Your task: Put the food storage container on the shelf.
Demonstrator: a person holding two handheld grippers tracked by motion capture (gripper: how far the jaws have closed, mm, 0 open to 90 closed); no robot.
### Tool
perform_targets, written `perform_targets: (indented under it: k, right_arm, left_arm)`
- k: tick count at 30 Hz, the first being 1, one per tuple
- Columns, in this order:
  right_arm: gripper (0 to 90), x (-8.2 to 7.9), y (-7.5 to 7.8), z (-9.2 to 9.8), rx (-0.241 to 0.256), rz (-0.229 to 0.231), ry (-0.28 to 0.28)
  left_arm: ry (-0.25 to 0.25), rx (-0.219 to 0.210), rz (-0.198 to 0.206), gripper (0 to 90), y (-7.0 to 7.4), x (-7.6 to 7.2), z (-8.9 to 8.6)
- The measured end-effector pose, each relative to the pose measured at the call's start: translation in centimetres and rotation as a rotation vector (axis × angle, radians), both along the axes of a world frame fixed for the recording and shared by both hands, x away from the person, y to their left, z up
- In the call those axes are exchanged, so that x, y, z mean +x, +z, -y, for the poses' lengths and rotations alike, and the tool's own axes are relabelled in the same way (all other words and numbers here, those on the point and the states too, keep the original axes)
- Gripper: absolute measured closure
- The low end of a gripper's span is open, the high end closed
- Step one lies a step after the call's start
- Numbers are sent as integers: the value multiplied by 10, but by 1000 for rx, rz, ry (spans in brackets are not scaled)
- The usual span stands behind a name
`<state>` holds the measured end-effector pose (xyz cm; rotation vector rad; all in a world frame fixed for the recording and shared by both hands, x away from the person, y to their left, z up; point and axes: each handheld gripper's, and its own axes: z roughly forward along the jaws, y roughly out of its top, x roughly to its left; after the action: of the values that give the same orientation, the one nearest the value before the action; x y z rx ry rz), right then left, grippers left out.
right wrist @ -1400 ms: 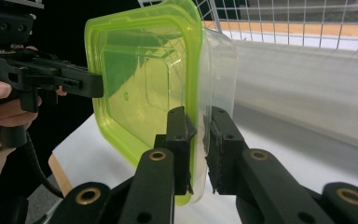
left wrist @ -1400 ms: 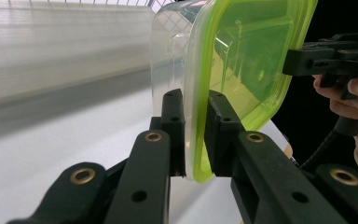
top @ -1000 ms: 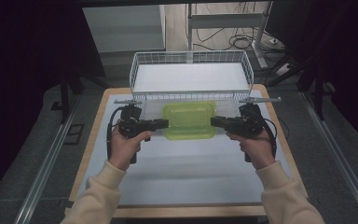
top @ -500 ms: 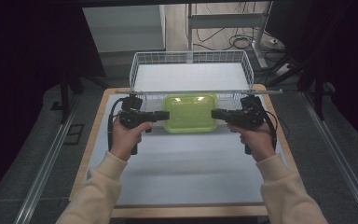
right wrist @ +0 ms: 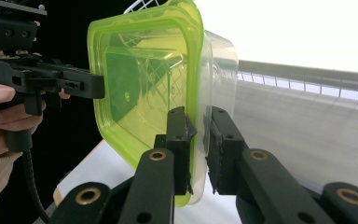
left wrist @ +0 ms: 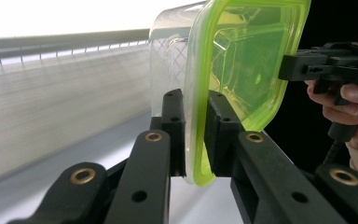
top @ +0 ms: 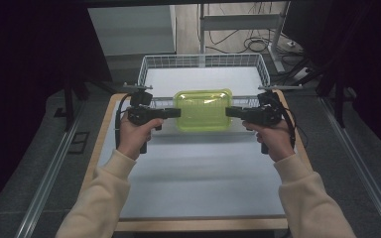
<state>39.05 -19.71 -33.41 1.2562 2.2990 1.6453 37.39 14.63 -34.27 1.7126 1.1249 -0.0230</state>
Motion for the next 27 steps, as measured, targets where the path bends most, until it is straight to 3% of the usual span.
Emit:
perform_targets:
  k: [10, 27]
  right_arm:
    - [799, 14, 18, -2, -4, 15, 2]
    - [798, 63, 31, -9, 11, -30, -41]
  left_arm:
    - [-2, -13, 0, 797, 14, 15, -3]
    - [-6, 15, -36, 797, 33, 73, -8]
